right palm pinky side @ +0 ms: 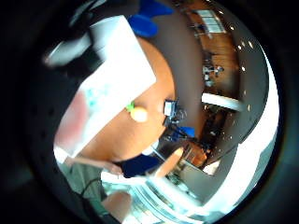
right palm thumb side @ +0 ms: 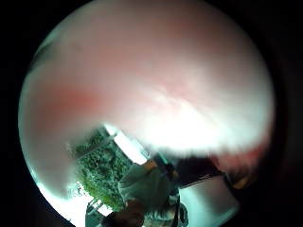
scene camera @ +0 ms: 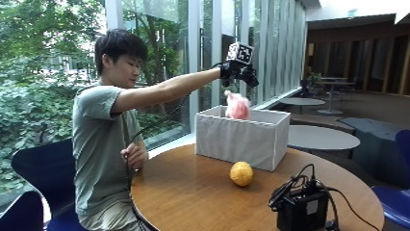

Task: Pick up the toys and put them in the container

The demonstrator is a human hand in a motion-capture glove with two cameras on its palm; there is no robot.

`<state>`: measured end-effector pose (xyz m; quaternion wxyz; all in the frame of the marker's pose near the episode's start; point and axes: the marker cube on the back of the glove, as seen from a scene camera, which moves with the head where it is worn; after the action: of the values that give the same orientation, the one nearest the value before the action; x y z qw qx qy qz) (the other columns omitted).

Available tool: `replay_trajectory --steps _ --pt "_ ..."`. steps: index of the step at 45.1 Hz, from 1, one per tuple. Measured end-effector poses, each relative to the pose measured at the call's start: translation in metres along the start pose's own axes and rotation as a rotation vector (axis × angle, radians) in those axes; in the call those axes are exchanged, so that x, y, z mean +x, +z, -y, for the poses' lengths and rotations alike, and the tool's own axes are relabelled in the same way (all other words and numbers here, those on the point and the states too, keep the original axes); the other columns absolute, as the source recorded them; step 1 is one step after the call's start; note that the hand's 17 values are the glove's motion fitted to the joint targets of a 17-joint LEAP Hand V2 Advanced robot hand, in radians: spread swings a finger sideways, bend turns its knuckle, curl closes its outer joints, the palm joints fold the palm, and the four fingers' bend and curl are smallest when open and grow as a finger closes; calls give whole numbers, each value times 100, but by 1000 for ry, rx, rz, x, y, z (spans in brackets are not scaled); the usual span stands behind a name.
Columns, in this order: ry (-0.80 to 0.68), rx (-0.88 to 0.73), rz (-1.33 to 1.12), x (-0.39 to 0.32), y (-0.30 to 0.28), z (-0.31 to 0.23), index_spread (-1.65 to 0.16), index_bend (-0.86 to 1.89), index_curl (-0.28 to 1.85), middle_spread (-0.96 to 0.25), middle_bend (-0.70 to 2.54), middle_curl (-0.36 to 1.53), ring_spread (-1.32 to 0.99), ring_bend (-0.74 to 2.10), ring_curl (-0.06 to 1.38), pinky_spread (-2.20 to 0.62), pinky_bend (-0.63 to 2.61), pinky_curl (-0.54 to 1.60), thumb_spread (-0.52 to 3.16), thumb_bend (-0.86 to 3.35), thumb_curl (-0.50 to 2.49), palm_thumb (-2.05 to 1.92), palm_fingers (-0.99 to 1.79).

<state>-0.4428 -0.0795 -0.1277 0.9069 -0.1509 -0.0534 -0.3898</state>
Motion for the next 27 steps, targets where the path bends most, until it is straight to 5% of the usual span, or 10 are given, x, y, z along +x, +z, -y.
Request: replay_trajectory --steps 1,6,16,27 --pt "4 3 12 4 -1 -1 -20 11 68 -16 51 70 -22 95 59 -24 122 57 88 -14 72 14 -35" --pt "72 97 13 42 -11 -16 -17 0 44 -10 35 61 -14 73 46 -13 120 47 97 -8 63 2 -33" --pt "223 107 -16 136 -14 -74 -15 5 32 -7 26 54 -9 60 36 -4 102 40 107 -4 52 -3 -24" --pt "227 71 47 231 60 -117 -16 5 24 -6 22 51 -8 58 35 -2 94 36 113 -4 43 -3 -18"
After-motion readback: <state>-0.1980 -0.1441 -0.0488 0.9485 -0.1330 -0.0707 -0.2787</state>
